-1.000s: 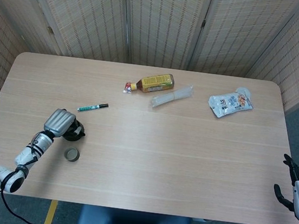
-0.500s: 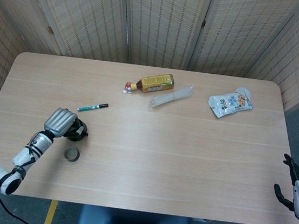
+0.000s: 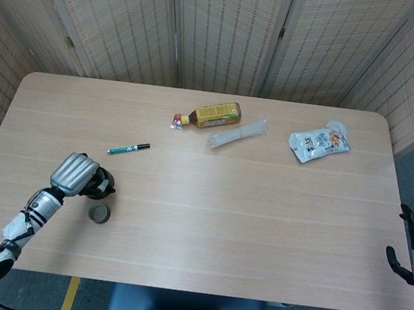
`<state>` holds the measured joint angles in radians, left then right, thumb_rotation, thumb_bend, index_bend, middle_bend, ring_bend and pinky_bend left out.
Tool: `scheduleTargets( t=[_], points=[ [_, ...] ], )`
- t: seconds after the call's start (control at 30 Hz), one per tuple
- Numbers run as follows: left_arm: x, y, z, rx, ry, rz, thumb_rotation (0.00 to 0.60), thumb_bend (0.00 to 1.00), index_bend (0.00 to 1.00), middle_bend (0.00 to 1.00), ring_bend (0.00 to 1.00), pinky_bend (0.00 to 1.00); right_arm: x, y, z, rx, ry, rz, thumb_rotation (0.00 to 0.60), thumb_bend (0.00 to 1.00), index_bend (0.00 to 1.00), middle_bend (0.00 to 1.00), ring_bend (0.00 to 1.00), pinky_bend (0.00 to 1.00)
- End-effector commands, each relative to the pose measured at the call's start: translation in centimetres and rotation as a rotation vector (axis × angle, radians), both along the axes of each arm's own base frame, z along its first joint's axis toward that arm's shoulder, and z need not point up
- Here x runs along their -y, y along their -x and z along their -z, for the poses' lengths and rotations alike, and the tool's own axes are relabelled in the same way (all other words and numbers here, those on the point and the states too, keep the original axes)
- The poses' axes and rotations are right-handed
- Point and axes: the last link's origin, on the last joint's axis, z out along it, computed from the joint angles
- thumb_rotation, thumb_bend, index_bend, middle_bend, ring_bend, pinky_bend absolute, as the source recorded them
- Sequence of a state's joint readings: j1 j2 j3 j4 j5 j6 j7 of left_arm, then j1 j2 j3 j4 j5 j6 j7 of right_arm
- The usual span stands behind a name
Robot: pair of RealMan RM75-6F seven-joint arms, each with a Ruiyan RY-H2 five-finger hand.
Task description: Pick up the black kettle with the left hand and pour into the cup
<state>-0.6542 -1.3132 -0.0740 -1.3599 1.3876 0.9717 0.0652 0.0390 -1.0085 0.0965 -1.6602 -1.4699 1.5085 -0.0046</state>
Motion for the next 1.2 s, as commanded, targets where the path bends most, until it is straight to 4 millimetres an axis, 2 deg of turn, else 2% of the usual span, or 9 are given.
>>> scheduleTargets(
  t=[0.03, 0.57, 0.9, 1.2],
  points=[
    [0.5, 0.4, -0.4, -0.009, -0.007, 0.005, 0.467, 0.55, 1.00, 1.00, 0.92, 0.53, 0.2, -0.2, 0.0, -0.002, -0.002, -0.004, 0.600, 0.39, 0.06, 0.27, 0.28, 0.19],
    [2.5, 4.0, -2.2, -0.074, -0.051, -0.031, 0.463, 0.55, 1.00, 1.00, 0.92, 0.53, 0.8, -0.6, 0.5, 0.005, -0.028, -0.012, 0.600, 0.39, 0.06, 0.26, 0.28, 0.19],
    [3.7, 5.0, -1.8, -0.126, -0.063, -0.012, 0.468, 0.55, 1.00, 1.00, 0.92, 0.53, 0.9, -0.7, 0.7, 0.008, -0.032, -0.017, 0.600, 0.39, 0.06, 0.26, 0.28, 0.19],
    [4.7, 5.2, -1.1, -0.155, -0.070, 0.011, 0.465, 0.55, 1.00, 1.00, 0.92, 0.53, 0.7, -0.6, 0.7, 0.010, -0.028, -0.013, 0.600, 0.39, 0.06, 0.26, 0.28, 0.19]
  ],
)
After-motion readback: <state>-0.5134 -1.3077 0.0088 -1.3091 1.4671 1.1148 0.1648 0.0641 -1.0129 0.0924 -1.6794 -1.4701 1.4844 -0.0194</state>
